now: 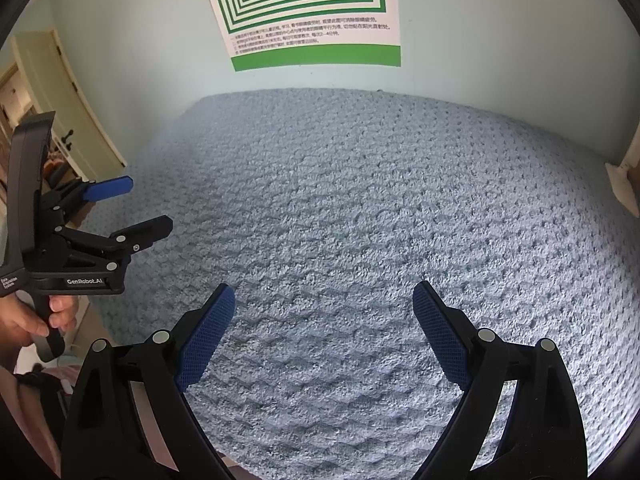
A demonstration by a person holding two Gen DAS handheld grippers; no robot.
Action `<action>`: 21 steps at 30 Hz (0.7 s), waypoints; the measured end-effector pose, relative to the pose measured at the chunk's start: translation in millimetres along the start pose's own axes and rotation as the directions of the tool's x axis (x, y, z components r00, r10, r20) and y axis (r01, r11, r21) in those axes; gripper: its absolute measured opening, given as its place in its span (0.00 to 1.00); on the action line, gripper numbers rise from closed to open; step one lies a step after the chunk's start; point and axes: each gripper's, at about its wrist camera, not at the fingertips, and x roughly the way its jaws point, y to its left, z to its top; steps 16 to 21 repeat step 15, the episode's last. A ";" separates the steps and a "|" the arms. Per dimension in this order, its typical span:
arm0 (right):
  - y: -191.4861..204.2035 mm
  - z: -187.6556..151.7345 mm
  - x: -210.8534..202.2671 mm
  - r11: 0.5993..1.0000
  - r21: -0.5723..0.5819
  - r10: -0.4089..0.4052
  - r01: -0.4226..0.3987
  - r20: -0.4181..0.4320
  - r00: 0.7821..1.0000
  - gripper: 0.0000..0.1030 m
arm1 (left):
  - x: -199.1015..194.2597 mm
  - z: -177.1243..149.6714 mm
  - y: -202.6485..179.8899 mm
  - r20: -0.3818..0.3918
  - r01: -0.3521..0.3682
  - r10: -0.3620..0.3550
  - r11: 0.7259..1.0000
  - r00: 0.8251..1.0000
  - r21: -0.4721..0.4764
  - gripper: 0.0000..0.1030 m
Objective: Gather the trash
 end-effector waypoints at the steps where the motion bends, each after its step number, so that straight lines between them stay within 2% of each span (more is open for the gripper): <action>1: 0.0 0.7 0.5 1.000 -0.001 0.000 0.000 0.000 1.000 0.87 | 0.6 0.2 0.5 -0.001 0.000 0.000 1.000 1.000 -0.003 0.93; 11: -1.8 6.7 6.8 1.000 -0.006 0.004 -0.004 -0.002 1.000 0.87 | 5.9 6.3 7.2 -0.010 -0.033 0.033 0.999 0.999 -0.027 0.93; 21: -2.8 10.2 8.9 1.000 -0.007 0.006 -0.006 0.000 1.000 0.87 | 9.0 8.1 7.3 -0.022 -0.020 0.019 1.000 1.000 -0.008 0.93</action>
